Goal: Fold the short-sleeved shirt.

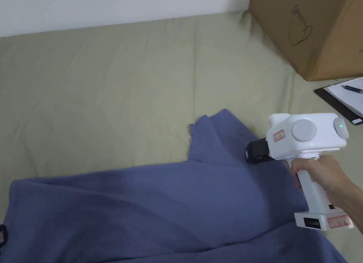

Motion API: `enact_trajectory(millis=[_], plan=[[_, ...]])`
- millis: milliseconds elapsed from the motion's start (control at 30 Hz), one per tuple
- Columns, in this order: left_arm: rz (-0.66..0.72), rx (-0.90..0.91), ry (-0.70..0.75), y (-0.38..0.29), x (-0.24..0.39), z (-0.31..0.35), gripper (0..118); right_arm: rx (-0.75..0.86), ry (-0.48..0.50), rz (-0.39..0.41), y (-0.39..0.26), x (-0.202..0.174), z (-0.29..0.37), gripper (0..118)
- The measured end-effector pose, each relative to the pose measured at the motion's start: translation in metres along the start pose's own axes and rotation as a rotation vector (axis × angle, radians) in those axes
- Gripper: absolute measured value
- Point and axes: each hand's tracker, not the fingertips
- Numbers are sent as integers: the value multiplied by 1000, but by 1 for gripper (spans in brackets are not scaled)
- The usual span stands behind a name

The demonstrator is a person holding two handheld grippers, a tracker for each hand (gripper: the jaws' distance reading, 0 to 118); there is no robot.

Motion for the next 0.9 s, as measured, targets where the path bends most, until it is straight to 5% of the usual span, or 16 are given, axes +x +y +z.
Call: enact_trajectory(millis=[67,133,200,267,333,400,633,667,733,800,900], plan=[[-5,-12,0,4,-1,-5,0,12,6,8,1,-2,5,77],[-6,-23,-4,10,-4,-12,0,31,-42,89,2,-5,14,47],[13,-36,-19,22,-8,-24,3,24,-28,90,4,1,15,22],[29,-59,-5,35,-14,-38,32,16,-9,57,6,-1,17,1],[35,-79,59,50,-16,-55,88,15,-30,84,6,-8,16,1],[34,-97,43,64,-21,-72,103,12,-57,124,4,-15,14,1],[16,-122,64,101,-11,-126,98,7,-36,79,5,-9,12,1],[25,-142,54,102,-7,-134,86,7,-35,78,5,-10,12,1],[-6,-205,21,97,4,-148,19,7,-37,82,5,-10,13,1],[-90,-213,38,89,22,-152,3,2,-40,86,7,-12,13,1],[-147,-218,124,91,39,-147,3,-4,-41,93,9,-12,17,1]])
